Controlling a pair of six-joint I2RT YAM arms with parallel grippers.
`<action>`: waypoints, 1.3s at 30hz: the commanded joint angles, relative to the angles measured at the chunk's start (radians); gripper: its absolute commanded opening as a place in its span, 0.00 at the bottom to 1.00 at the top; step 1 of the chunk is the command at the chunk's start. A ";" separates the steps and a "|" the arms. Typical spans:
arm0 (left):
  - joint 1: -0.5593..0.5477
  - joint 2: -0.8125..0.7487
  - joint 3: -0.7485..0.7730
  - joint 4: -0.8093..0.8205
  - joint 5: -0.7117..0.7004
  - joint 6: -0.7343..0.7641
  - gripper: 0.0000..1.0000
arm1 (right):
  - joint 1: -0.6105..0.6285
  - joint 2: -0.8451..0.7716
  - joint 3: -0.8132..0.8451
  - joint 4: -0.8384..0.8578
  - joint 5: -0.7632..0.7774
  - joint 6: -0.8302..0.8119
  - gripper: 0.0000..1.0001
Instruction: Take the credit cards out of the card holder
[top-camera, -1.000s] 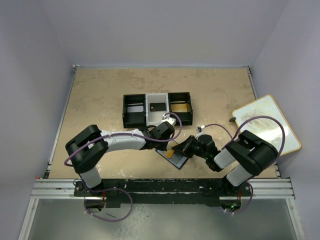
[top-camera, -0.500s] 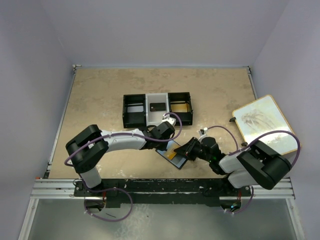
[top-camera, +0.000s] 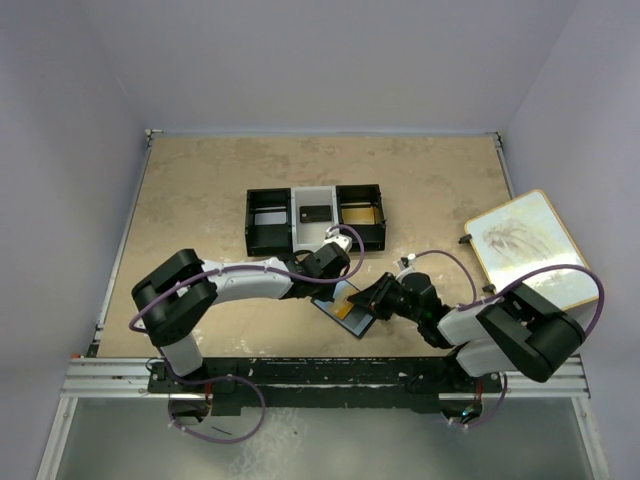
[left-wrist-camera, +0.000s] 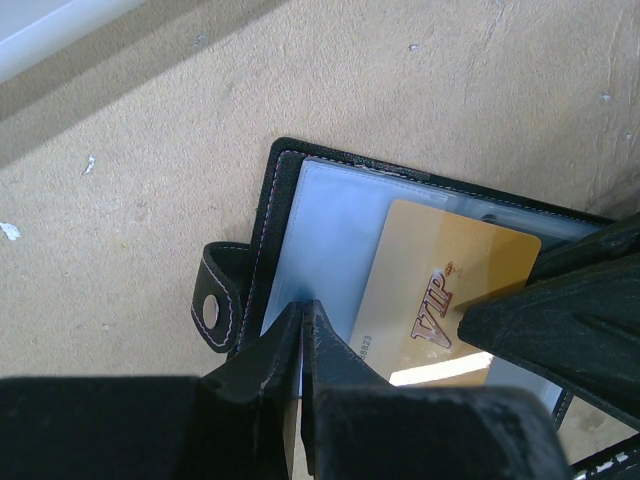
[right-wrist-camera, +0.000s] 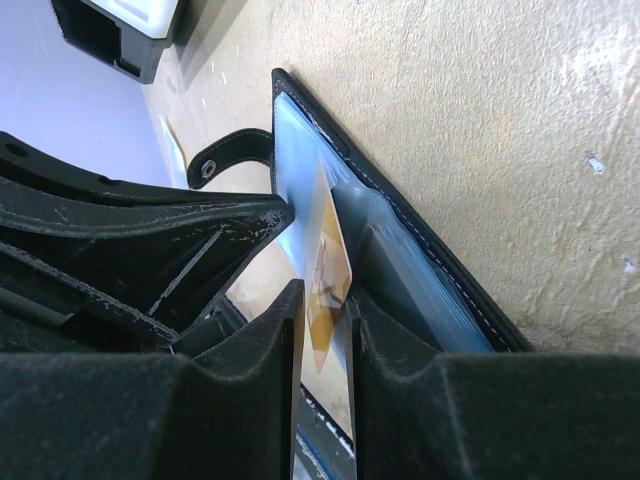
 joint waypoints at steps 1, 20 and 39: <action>0.001 0.048 -0.008 -0.038 0.008 0.013 0.00 | 0.001 0.000 0.017 0.017 0.017 -0.005 0.25; 0.001 0.036 -0.006 -0.048 0.005 0.017 0.00 | 0.042 0.057 0.031 0.063 0.034 0.041 0.22; 0.002 0.022 -0.008 -0.059 -0.015 0.016 0.00 | 0.042 -0.327 0.021 -0.371 0.127 0.004 0.00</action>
